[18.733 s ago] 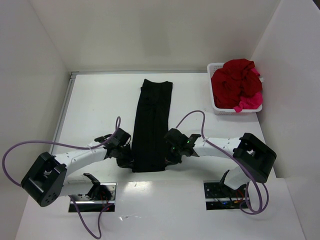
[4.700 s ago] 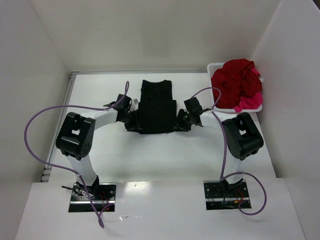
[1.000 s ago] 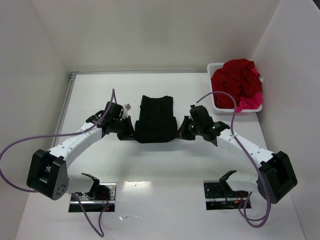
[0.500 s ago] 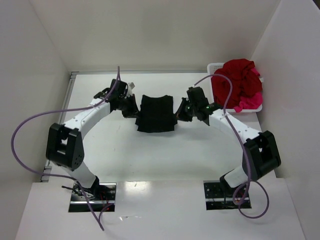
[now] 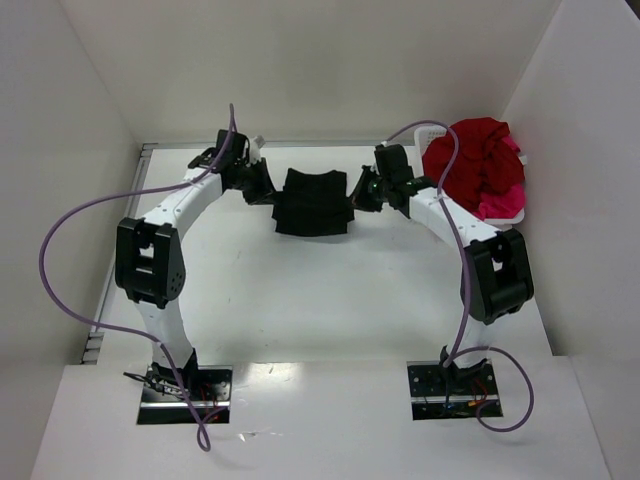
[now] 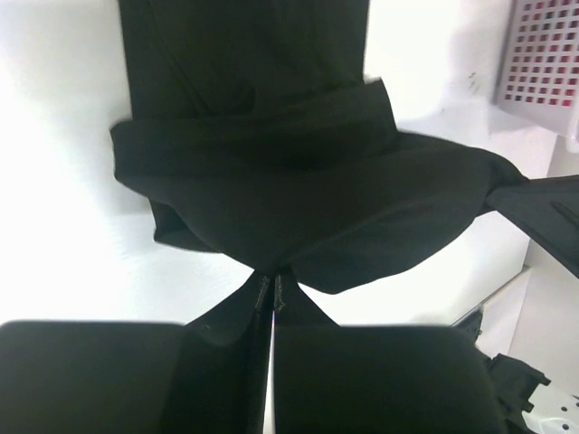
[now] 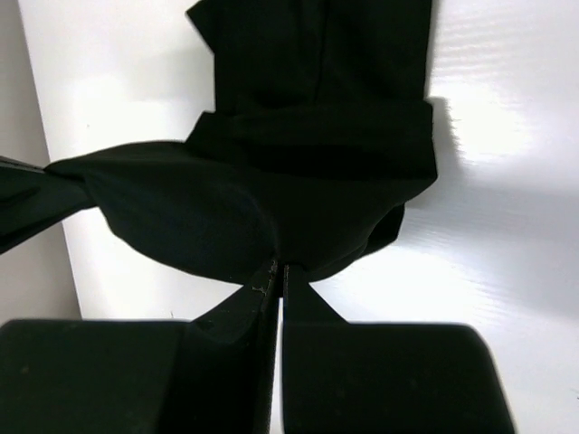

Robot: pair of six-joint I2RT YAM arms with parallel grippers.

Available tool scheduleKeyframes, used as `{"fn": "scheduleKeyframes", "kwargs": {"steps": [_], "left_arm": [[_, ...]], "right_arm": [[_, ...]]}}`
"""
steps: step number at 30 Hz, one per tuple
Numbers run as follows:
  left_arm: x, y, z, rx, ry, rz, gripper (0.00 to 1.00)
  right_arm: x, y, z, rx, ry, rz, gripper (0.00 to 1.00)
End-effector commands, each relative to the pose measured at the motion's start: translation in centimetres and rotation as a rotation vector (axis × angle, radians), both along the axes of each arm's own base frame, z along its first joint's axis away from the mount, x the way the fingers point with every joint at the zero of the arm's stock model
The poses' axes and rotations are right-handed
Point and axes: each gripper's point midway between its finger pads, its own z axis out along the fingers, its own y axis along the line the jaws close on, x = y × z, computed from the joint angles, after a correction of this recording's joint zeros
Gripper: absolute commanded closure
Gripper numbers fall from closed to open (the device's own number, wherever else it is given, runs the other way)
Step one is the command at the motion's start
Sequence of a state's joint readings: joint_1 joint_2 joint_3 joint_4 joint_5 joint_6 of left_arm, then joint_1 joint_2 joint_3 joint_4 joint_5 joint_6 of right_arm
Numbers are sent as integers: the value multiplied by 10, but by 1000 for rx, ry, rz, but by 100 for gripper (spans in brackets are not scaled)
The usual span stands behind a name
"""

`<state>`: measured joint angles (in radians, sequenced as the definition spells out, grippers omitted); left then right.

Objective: Fold and stack the t-shirts
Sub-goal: Fold the long partially folded tshirt into a neat square

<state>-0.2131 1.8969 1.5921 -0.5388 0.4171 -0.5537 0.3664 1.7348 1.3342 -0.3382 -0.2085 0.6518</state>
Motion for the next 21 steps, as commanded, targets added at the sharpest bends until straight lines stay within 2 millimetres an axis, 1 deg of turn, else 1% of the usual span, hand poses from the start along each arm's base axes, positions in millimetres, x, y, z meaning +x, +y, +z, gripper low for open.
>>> {"fn": "scheduleKeyframes", "kwargs": {"steps": [1,2,3,4,5,6,8,9,10,11,12,13,14,15,16,17,18,19,20,21], "left_arm": [[6,-7,14,-31,-50,-60,100],[4,-7,11,-29,-41,-60,100],[3,-7,13,-31,-50,-60,100],[-4,-7,3,-34,-20,-66,100],[-9,-6,4,-33,-18,-66,100],[-12,-5,8,-36,-33,-67,100],[-23,-3,6,-34,-19,-66,100],[-34,0,4,-32,-9,-66,100],[-40,1,4,-31,-6,-66,100],[-47,1,4,-38,0,-72,100],[-53,2,12,-41,-16,-72,100],[-64,5,3,-36,10,-71,100],[-70,6,3,-35,12,-71,100],[-80,2,13,-48,-10,-89,100],[-85,3,15,-53,-8,-83,100],[-98,1,10,-48,15,-96,100],[-107,-3,21,-60,-10,-104,100],[-113,-2,25,-61,-13,-104,100],[-120,-5,33,-76,-14,-111,100],[-126,-4,42,-88,-35,-104,100]], "right_arm": [[18,7,24,30,-94,37,100],[17,9,25,37,-92,47,100],[14,8,19,33,-79,47,100],[12,9,16,36,-68,55,100],[8,11,20,51,-75,69,100],[2,9,19,50,-71,69,100],[-6,7,19,61,-63,70,100],[-13,5,22,62,-66,70,100],[-19,8,23,63,-68,81,100],[-23,6,24,64,-70,81,100],[-32,3,16,63,-47,75,100],[-40,6,25,78,-58,79,100],[-50,10,25,85,-55,101,100],[-60,11,19,85,-34,105,100],[-69,11,28,86,-55,110,100],[-79,18,31,92,-58,123,100],[-91,19,26,90,-30,130,100],[-96,20,32,93,-39,126,100],[-104,20,41,105,-48,115,100],[-109,22,46,109,-56,128,100]]}}
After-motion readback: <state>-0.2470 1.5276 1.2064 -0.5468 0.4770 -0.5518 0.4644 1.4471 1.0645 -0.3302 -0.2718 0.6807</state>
